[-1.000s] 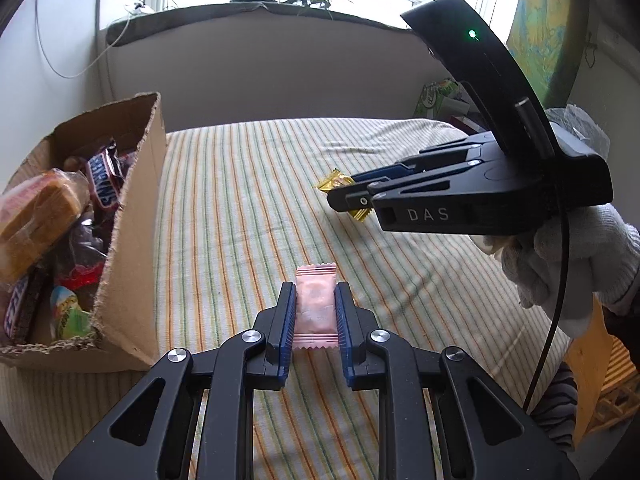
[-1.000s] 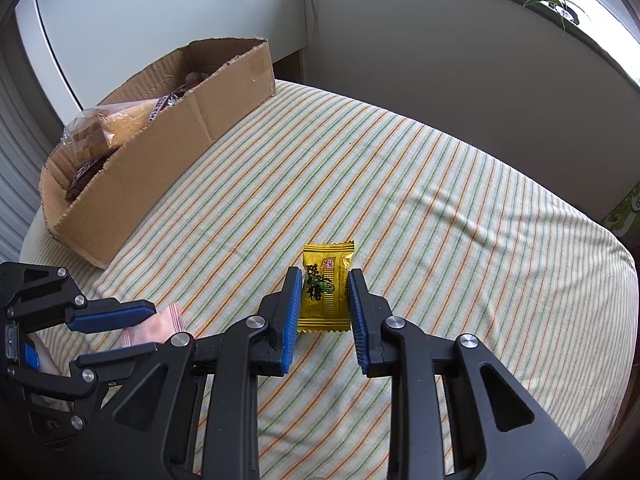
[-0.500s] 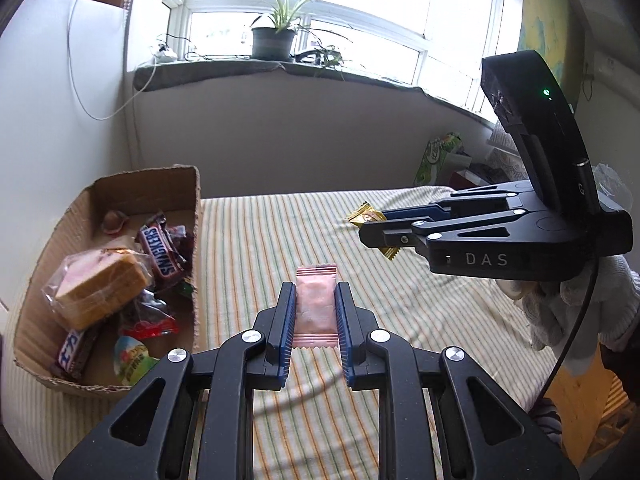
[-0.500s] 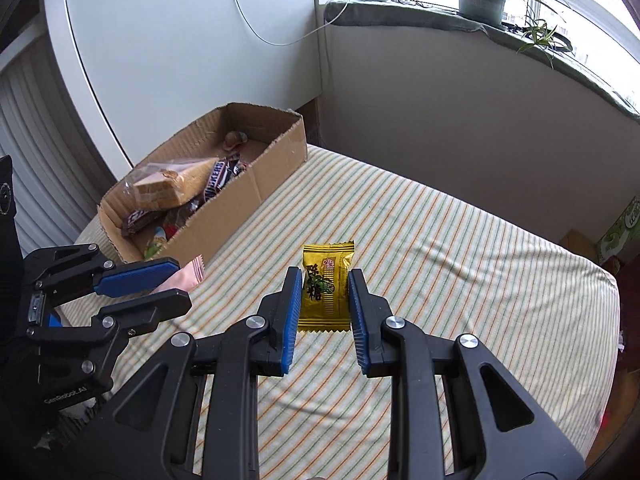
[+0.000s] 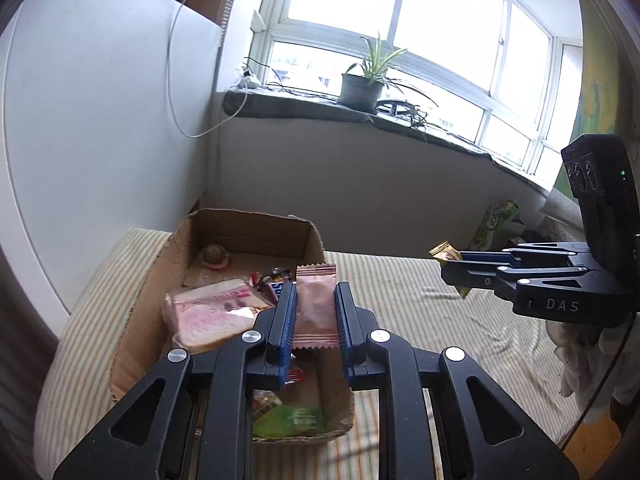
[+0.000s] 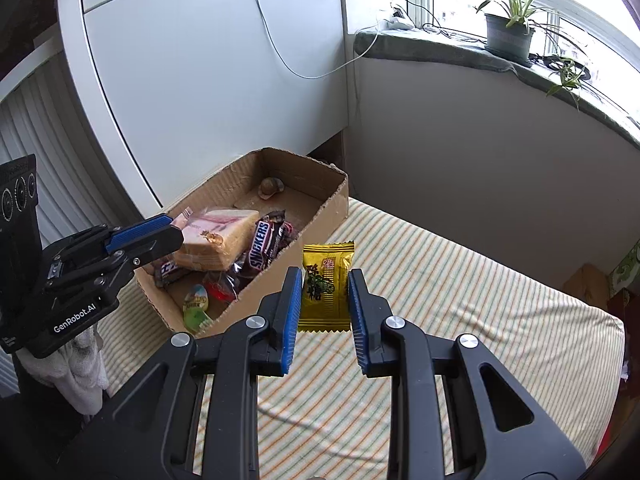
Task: Organize snacks
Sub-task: 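Carry both candies over the box and open both tools to drop them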
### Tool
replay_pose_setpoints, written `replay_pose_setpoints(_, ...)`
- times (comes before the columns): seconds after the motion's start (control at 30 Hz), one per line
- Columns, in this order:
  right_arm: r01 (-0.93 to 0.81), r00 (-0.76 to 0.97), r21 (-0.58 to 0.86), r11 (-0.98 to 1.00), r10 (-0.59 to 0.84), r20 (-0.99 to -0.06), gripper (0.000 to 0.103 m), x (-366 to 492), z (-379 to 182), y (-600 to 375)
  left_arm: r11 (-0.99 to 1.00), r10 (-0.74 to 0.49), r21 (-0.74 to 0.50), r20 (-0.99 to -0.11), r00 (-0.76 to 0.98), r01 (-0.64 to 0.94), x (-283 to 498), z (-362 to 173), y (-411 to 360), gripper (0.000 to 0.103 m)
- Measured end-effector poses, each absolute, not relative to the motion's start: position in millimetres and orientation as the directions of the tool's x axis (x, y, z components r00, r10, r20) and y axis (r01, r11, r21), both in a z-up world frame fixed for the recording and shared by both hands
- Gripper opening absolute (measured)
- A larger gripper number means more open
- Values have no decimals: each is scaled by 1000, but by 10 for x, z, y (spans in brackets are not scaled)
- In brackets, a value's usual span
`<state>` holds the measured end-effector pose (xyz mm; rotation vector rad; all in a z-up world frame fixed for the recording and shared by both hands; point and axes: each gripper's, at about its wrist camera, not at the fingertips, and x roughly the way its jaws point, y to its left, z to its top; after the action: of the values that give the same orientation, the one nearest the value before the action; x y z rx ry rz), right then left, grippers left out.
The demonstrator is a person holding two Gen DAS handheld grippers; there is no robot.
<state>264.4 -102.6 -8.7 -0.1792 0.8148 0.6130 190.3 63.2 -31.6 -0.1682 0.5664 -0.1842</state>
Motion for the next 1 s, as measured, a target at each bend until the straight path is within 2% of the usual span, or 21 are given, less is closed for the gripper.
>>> replay_pose_setpoints(0.23,-604,506,102,790,480,-717,24,2853,-109,-558,981,-151,-186,-537,830,58,1946,-429,878,18)
replay_pose_setpoints(0.73,-610,465,121,783,478,-745,24,3218,-344,-119,982,-140,-185,-554,821,43,1970,-471,1010,19)
replay_pose_setpoints(0.8,-611,463,128,781,484,-743,32,3215,-331,-120,982,-139,-186,-559,817,40,1977,-478,1000,19)
replay_pose_setpoints(0.87,-612,472,125,781,487,-735,54,3191,-310,-122,983,-133,-182,-562,816,34,1985,-483,996,21)
replay_pose_setpoints(1.0,-603,494,123,788,490,-718,55,3122,-234,-158,982,-124,-186,-550,826,24,1945,-458,1036,32)
